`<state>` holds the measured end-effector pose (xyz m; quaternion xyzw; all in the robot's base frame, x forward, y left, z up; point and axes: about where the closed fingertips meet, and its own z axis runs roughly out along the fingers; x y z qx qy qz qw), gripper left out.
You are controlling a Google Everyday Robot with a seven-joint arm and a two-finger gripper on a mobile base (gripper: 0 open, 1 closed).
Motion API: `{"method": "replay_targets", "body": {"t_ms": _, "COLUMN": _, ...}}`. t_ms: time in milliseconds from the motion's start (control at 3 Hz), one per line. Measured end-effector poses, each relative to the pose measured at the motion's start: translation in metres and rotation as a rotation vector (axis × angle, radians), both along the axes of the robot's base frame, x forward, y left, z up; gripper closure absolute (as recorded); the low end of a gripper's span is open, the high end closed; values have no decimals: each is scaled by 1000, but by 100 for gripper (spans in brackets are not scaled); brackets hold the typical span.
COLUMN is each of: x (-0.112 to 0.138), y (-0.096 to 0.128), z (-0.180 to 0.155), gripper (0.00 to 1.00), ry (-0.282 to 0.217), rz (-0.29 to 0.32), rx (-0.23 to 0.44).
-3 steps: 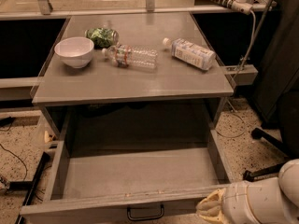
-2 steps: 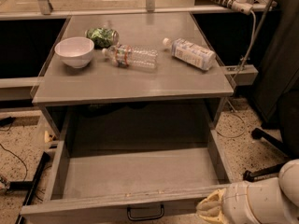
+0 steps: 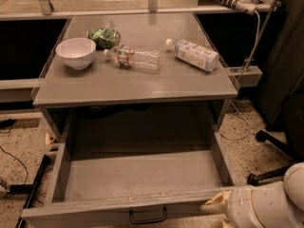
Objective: Close top drawer
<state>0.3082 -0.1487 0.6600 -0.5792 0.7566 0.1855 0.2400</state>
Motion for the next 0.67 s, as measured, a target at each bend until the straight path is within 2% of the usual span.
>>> {"method": "replay_targets", "body": {"t_ms": 333, "x": 0, "y": 0, "z": 0, "gripper": 0, "ry": 0, "rz": 0, "rx": 0}}
{"method": "replay_targets", "body": {"t_ms": 667, "x": 15, "y": 7, "z": 0, "gripper": 0, "ry": -38, "rz": -13, "rx": 30}}
